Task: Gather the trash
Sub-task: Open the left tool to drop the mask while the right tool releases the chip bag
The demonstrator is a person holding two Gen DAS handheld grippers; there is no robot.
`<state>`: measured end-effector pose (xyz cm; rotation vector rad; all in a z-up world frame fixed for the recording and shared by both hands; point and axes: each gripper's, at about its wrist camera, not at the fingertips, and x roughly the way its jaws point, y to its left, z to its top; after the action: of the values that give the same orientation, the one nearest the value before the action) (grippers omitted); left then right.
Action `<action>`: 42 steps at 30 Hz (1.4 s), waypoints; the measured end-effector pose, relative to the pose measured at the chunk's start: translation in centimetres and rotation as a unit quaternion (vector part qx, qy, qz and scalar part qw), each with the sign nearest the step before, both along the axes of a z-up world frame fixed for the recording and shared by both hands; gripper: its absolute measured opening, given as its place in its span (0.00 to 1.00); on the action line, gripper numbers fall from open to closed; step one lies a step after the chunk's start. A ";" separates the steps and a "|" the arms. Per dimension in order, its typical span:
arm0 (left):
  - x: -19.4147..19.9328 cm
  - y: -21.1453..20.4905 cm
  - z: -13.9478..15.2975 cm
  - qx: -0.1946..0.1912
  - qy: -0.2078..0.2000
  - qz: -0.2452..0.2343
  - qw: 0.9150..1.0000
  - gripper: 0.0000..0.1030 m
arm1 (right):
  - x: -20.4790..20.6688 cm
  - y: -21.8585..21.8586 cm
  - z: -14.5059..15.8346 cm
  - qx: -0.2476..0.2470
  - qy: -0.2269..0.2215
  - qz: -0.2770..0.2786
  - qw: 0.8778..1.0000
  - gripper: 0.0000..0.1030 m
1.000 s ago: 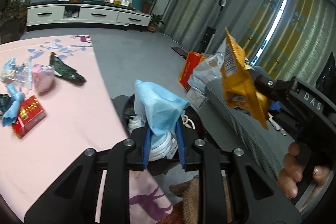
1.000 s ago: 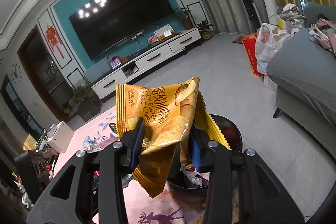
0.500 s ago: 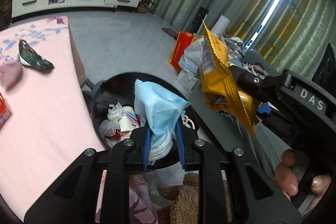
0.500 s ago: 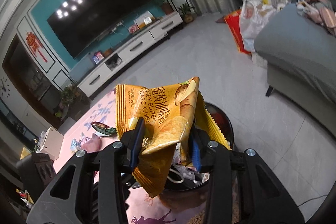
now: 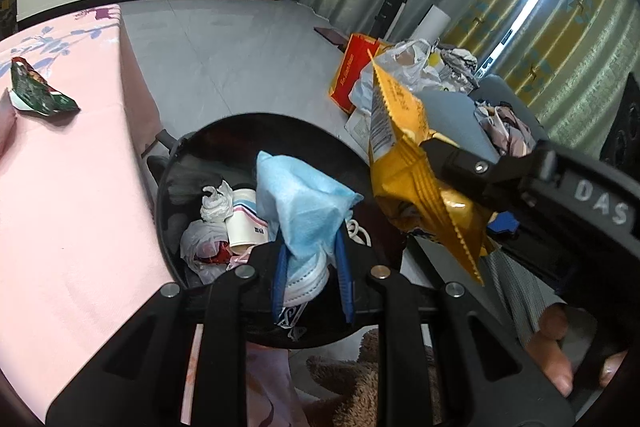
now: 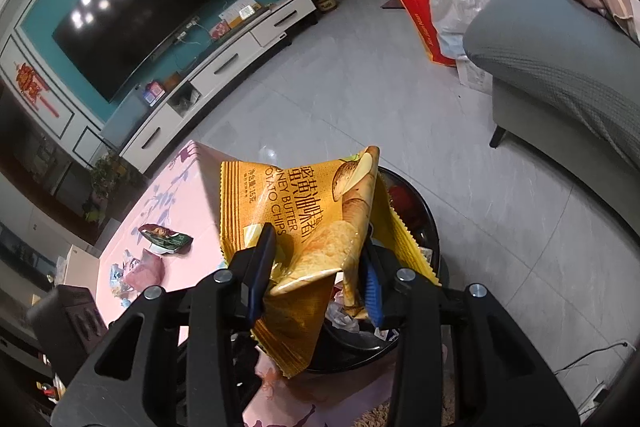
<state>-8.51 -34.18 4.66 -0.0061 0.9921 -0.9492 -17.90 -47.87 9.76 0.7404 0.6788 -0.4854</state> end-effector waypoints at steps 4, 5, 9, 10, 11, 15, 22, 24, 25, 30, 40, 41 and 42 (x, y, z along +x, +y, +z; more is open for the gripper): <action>0.2 -1.1 -1.0 0.011 0.006 -0.010 1.000 0.22 | 0.5 0.0 -0.1 0.001 0.008 -0.002 1.000 0.41; 0.2 -1.3 -1.1 0.013 0.007 -0.012 1.000 0.22 | 0.7 -0.1 -0.2 0.001 0.009 -0.001 1.000 0.41; 0.6 -1.9 -1.9 0.021 0.016 -0.013 1.000 0.22 | 1.2 -0.1 -0.7 0.009 0.017 0.003 1.000 0.41; 0.7 -1.9 -2.0 0.022 0.017 -0.013 1.000 0.22 | 1.4 0.0 -0.8 0.010 0.020 0.003 1.000 0.41; 0.8 -2.0 -2.1 0.023 0.018 -0.015 0.999 0.22 | 1.6 0.0 -0.8 0.009 0.024 0.004 1.000 0.41; 0.9 -2.5 -2.7 0.029 0.024 -0.017 0.999 0.22 | 1.9 0.0 -0.8 0.005 0.030 0.001 1.000 0.41; 0.8 -2.9 -3.0 0.030 0.032 -0.020 0.999 0.29 | 2.0 -0.2 -1.1 0.014 0.036 -0.004 0.999 0.49; 0.8 -2.8 -2.8 0.024 0.034 -0.019 0.999 0.34 | 1.7 -0.4 -1.3 0.027 0.030 -0.009 0.999 0.53; 0.7 -2.7 -2.6 0.022 0.035 -0.016 0.999 0.42 | 1.5 -0.5 -1.4 0.035 0.023 -0.012 0.999 0.58; 0.6 -1.5 -1.7 0.011 0.028 0.003 1.000 0.69 | 0.5 -0.6 -1.1 0.052 -0.007 -0.026 0.998 0.72; 0.0 4.1 2.0 -0.028 -0.001 0.051 0.998 0.91 | 0.1 0.0 -0.4 0.039 -0.021 -0.028 0.999 0.86; -0.1 4.7 2.3 -0.031 -0.004 0.056 0.998 0.92 | 0.1 0.1 -0.4 0.037 -0.024 -0.030 0.999 0.86; -0.1 5.3 2.7 -0.033 -0.007 0.061 0.998 0.92 | 0.1 0.1 -0.3 0.035 -0.024 -0.032 0.999 0.86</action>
<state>-8.65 -28.88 7.33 -0.1141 0.9359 -0.8687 -17.83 -47.74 9.51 0.8391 0.6302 -0.5025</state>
